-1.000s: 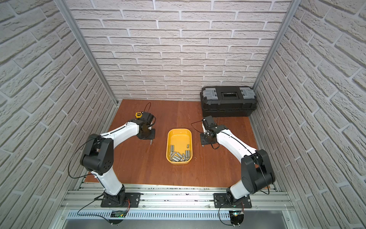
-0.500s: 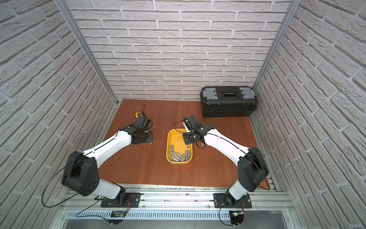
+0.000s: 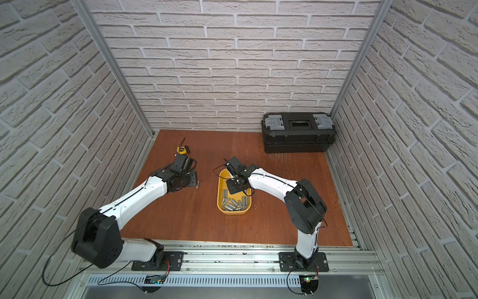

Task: Take out the socket from the storage box
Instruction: Pick up the socket head from the storage box.

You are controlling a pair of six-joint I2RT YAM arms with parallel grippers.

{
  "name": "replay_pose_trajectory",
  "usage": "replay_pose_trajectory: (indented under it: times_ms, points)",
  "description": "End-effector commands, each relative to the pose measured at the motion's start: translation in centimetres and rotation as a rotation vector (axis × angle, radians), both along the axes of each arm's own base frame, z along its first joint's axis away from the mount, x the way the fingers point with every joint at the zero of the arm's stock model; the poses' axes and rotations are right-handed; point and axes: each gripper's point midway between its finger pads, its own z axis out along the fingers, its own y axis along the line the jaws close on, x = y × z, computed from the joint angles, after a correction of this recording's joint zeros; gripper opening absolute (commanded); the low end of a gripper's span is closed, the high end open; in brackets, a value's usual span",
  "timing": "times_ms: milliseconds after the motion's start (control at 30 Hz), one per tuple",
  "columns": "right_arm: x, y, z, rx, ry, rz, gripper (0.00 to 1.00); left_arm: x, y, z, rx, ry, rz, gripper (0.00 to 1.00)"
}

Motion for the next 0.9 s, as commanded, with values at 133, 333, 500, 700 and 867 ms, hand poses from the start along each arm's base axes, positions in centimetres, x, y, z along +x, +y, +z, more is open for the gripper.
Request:
replay_pose_trajectory:
  times_ms: [133, 333, 500, 700, 867]
  points:
    - [0.9, 2.7, -0.7, 0.032, 0.005, 0.010, 0.44, 1.2, -0.1, 0.6, -0.067, -0.108, 0.082, 0.59]
    - [0.8, 3.1, -2.8, -0.016, 0.041, 0.022, 0.41, 0.9, -0.3, -0.2, -0.063, -0.081, 0.073, 0.60]
    - [0.4, 3.3, -3.8, -0.030, 0.058, 0.030, 0.37, 1.0, -0.4, -0.4, -0.064, -0.078, 0.073, 0.60]
    - [0.4, 3.4, -4.5, -0.042, 0.069, 0.029, 0.35, 1.4, -0.6, -0.3, -0.065, -0.078, 0.069, 0.60]
    - [0.2, 3.1, -5.1, -0.063, 0.080, 0.030, 0.33, 1.3, -0.8, -0.6, -0.066, -0.069, 0.067, 0.60]
